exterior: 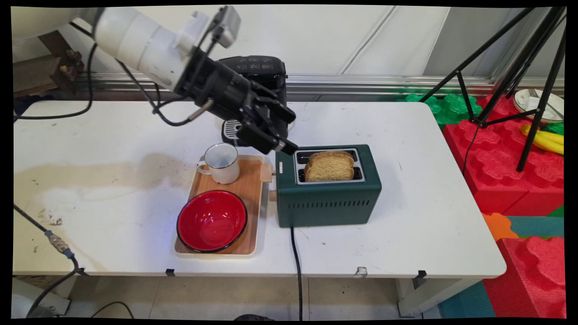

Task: Press the toaster switch

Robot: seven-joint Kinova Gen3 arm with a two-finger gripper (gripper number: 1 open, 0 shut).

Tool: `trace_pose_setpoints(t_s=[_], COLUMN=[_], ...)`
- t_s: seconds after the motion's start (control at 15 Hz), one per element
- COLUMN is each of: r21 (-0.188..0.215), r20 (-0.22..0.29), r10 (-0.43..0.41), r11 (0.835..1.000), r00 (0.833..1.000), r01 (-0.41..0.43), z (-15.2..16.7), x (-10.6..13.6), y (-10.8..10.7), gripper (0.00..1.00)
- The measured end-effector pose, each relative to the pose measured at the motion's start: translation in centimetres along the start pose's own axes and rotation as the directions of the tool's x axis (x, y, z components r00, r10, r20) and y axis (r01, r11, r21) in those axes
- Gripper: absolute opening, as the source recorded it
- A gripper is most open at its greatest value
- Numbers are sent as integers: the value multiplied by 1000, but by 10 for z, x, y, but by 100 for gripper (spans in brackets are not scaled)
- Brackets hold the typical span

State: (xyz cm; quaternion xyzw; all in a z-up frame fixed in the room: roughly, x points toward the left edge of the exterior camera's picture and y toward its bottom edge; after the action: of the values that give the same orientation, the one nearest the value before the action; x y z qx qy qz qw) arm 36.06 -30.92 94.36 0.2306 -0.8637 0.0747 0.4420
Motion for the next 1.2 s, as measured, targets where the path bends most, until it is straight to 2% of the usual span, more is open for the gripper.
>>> trace_pose_setpoints(t_s=[0.27,0.73,0.8,1.2], r21=[11,29,31,42], r20=[-26,-24,-24,-3], r10=[-9,-10,-12,-43], r11=[1000,1000,999,998], r00=[1000,1000,1000,999], r01=[9,11,13,43], z=[-24,-42,-42,-39], x=[-13,-33,-35,-50], y=[2,7,8,12], gripper=[100,100,0,0])
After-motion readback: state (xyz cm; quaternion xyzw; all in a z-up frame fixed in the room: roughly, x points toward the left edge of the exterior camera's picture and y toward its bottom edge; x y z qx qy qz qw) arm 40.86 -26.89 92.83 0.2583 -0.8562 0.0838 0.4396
